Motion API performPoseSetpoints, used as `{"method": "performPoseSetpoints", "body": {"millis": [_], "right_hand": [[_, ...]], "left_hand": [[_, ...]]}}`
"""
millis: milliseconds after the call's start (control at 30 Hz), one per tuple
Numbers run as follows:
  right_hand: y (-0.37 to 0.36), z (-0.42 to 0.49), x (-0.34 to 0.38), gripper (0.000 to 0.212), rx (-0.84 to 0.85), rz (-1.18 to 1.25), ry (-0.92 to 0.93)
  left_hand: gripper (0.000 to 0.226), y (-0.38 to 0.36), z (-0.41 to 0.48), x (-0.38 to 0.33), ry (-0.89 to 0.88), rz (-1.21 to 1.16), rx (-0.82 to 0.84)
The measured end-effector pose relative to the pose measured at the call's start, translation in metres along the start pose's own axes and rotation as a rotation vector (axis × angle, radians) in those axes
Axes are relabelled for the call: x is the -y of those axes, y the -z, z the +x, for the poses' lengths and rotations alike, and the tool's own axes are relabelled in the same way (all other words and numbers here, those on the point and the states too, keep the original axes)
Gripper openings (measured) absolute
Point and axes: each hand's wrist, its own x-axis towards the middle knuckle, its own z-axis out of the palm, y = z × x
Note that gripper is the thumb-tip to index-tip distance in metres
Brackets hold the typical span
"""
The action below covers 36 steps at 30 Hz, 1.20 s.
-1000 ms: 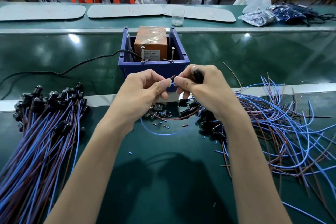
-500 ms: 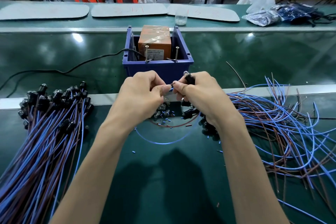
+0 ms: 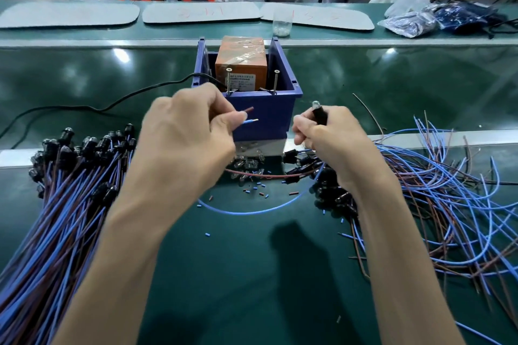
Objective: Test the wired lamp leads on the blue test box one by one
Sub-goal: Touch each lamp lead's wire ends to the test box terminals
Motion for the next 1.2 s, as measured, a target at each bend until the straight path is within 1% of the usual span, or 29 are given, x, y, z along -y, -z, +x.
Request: {"method": "performPoseSetpoints", "body": {"millis": [67,133,200,267,400,500,600,700,900,1000,1100,1200], "right_hand": [[0.000,-0.002,0.000,0.020,0.136,-0.033,0.022],[-0.001,-0.006,0.004,0.013,0.283,-0.012,0.027],[0.004,-0.009,0.005,0.020,0.367,0.079,0.023],[0.013,-0.011,0.007,0.019,0.358,0.141,0.058],[0.023,-0.013,0.009,0.018,0.320,0.129,0.150],[0.023,-0.013,0.008,0.012,0.297,0.137,0.207],[0.023,-0.011,0.005,0.005,0.278,0.140,0.218],[0.022,-0.010,0.005,0.008,0.282,0.130,0.216],[0.016,-0.010,0.006,0.009,0.224,0.166,0.291],[0.015,-0.012,0.008,0.004,0.278,0.196,0.319],[0.014,-0.013,0.008,0.005,0.283,0.120,0.324],[0.012,-0.012,0.007,0.010,0.270,0.071,0.321]], "left_hand": [[0.020,-0.002,-0.001,-0.003,-0.002,-0.008,0.051],[0.017,-0.011,-0.001,-0.004,0.020,0.028,0.133],[0.016,-0.018,0.001,-0.002,0.039,0.023,0.189],[0.017,-0.022,0.003,0.003,0.038,-0.010,0.218],[0.019,-0.026,0.006,0.008,0.017,-0.092,0.249],[0.017,-0.029,0.006,0.008,0.001,-0.183,0.278],[0.015,-0.031,0.005,0.008,-0.012,-0.241,0.306],[0.012,-0.034,0.004,0.007,-0.027,-0.294,0.329],[0.020,-0.033,0.006,0.009,-0.028,-0.353,0.373],[0.029,-0.030,0.006,0.012,-0.028,-0.335,0.406],[0.031,-0.031,0.005,0.009,-0.024,-0.326,0.454],[0.029,-0.033,0.005,0.009,-0.022,-0.354,0.459]]}}
